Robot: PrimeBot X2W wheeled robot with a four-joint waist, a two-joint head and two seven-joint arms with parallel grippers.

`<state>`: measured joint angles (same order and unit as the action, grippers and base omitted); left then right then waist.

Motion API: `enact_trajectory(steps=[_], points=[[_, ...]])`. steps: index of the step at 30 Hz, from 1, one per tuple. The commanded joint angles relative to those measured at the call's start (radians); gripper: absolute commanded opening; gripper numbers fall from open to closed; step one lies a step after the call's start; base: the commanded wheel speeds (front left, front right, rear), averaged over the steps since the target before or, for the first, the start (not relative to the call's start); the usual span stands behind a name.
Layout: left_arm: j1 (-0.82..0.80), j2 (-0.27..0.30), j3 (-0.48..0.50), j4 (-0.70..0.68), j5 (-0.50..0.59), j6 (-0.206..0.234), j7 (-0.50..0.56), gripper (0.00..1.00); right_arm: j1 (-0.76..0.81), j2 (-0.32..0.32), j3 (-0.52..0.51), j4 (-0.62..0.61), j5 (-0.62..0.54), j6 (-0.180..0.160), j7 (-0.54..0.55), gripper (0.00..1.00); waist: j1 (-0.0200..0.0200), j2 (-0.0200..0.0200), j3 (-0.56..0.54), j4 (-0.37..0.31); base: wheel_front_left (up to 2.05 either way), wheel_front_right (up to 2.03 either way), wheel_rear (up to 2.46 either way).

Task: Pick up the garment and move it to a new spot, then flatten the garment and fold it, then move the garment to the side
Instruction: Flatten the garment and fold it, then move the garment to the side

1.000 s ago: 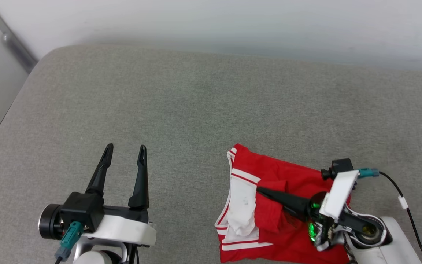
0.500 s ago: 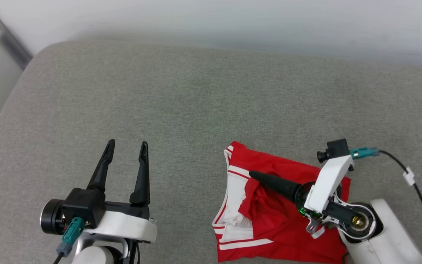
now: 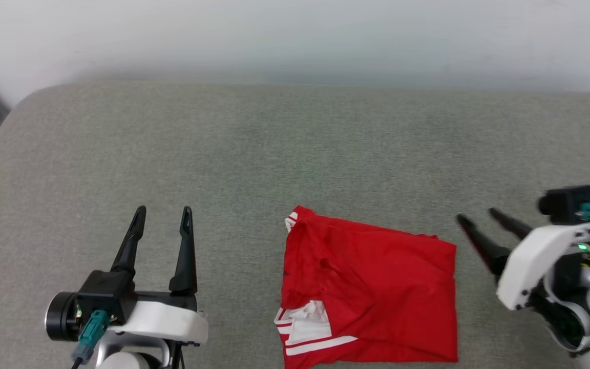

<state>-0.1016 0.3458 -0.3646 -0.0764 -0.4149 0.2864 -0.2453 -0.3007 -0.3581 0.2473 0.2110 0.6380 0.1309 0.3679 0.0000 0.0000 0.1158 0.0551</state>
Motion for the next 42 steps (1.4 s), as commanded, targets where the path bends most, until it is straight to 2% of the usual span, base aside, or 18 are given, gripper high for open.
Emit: enact_trajectory(steps=[1,7,13,17,25,36,42], points=[[0.017,0.007,0.004,0.006,-0.005,0.005,-0.003,1.00,0.028,-0.001,-0.038,-0.018,-0.052,0.000,-0.030,1.00,0.0000,0.0000,-0.011,-0.021,0.00,0.00,0.00],[0.044,0.012,0.017,0.025,-0.013,0.013,-0.006,1.00,0.108,0.029,-0.191,-0.131,-0.239,0.000,-0.170,1.00,0.0000,0.0000,-0.039,-0.069,0.00,0.00,0.00],[0.068,0.018,0.022,0.050,-0.025,0.009,-0.008,1.00,0.186,0.096,-0.294,-0.254,-0.326,0.000,-0.244,1.00,0.0000,0.0000,-0.072,-0.098,0.00,0.00,0.00],[0.082,0.020,0.023,0.068,-0.034,0.005,-0.010,1.00,0.244,0.132,-0.298,-0.313,-0.358,0.000,-0.274,1.00,0.0000,0.0000,-0.094,-0.105,0.00,0.00,0.00],[0.127,0.019,0.030,0.086,-0.046,0.006,-0.013,1.00,0.342,0.183,-0.276,-0.348,-0.370,0.000,-0.309,1.00,0.0000,0.0000,-0.126,-0.099,0.00,0.00,0.00],[0.126,0.009,0.034,0.100,-0.056,0.004,-0.015,1.00,0.363,0.203,-0.275,-0.364,-0.402,0.000,-0.291,1.00,0.0000,0.0000,-0.130,-0.100,0.00,0.00,0.00],[0.118,0.006,0.040,0.104,-0.059,0.005,-0.017,1.00,0.368,0.213,-0.295,-0.361,-0.375,0.000,-0.261,1.00,0.0000,0.0000,-0.129,-0.097,0.00,0.00,0.00]])
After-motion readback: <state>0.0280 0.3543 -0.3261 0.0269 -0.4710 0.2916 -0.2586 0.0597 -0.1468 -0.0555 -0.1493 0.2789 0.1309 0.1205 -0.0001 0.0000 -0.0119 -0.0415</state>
